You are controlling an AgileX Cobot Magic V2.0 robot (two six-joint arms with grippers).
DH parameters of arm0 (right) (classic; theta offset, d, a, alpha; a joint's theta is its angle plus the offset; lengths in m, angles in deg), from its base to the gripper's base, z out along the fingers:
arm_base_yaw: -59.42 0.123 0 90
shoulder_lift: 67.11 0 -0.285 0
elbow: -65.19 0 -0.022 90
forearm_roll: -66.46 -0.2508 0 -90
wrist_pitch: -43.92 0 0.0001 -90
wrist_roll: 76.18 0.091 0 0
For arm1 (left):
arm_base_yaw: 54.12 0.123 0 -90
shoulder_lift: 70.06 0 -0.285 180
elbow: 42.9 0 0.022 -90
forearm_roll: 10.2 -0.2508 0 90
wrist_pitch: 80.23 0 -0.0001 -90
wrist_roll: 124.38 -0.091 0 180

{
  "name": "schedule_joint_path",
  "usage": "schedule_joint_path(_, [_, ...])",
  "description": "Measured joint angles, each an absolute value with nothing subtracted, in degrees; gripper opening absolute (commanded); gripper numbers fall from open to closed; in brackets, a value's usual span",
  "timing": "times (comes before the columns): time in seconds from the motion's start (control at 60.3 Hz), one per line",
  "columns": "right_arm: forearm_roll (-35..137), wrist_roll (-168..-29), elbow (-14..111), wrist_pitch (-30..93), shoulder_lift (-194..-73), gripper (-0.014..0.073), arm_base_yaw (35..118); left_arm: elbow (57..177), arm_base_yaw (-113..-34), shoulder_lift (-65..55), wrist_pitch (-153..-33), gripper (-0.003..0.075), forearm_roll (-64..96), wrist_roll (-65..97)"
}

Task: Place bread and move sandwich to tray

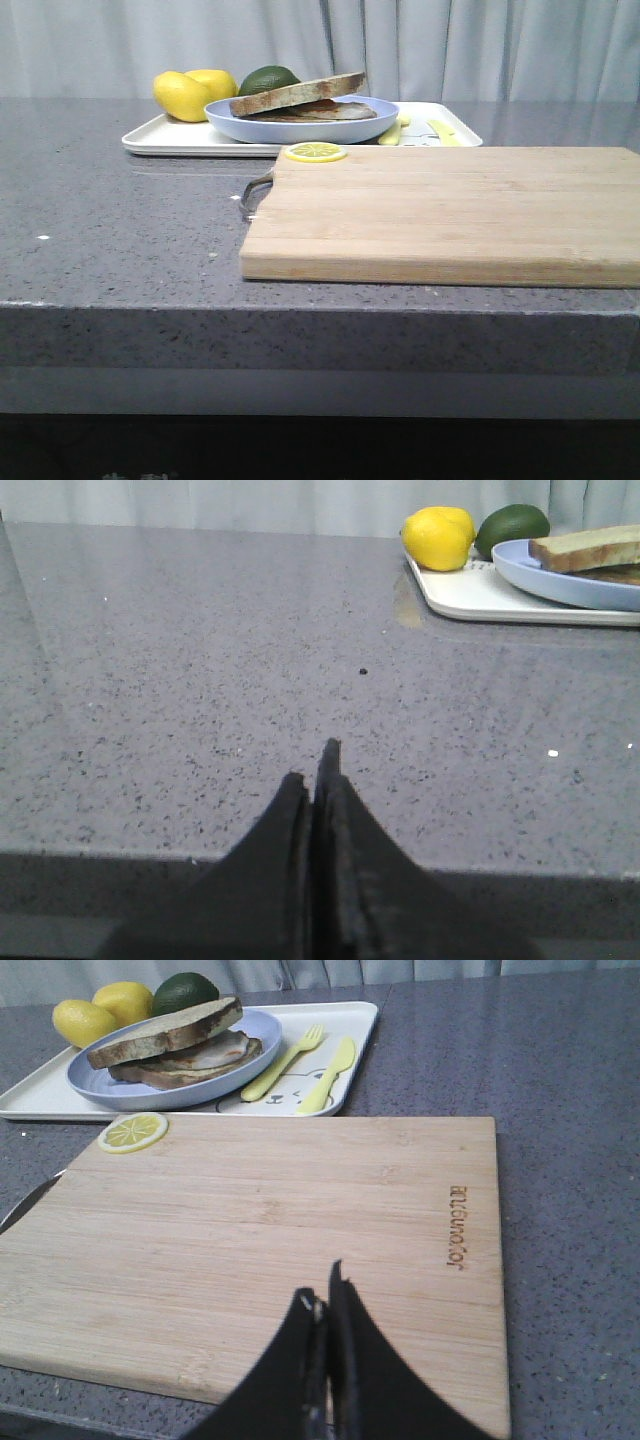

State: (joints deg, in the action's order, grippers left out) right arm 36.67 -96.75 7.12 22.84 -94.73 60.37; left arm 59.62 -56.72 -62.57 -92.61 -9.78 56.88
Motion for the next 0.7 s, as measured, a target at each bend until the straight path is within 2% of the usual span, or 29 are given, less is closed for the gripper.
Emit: schedule_joint_path(0.696, [36.67,-96.75,7.12,22.71,-94.73,-0.0060,60.37,59.62,-56.58,-62.57,-90.79,-0.0020,-9.70,56.88])
